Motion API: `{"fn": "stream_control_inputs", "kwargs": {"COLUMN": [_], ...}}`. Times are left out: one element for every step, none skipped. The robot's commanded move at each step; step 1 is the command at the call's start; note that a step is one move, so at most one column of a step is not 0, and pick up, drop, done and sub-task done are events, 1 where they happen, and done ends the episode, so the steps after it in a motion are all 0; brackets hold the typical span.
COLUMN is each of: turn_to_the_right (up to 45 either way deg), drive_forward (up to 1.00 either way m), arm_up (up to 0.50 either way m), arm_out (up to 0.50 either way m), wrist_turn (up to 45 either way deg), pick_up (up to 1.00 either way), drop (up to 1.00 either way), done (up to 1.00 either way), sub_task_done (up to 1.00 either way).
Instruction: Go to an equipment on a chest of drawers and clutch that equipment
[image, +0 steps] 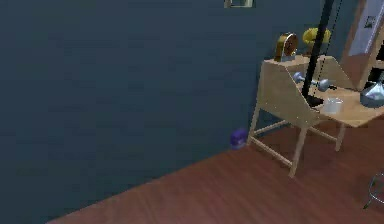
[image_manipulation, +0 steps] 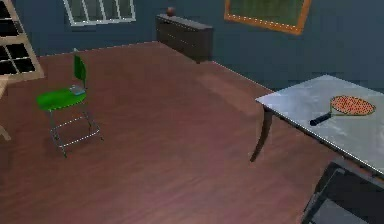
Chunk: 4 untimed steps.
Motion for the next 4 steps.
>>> {"fn": "stream_control_inputs", "kwargs": {"turn_to_the_right": [45.0, 36.0, 0.0, 18.0], "drive_forward": [0.00, 0.00, 1.00, 0.00], "arm_up": [0.00, 0.00, 0.00, 0.00], "arm_out": [0.00, 0.00, 0.00, 0.00], "wrist_turn": [0.0, 0.0, 0.0, 0.0], "pick_up": [0.00, 0.00, 0.00, 0.00], "drop": [0.00, 0.00, 0.00, 0.00], "done": [0.00, 0.00, 0.00, 0.00], "sub_task_done": [0.00, 0.00, 0.00, 0.00]}}
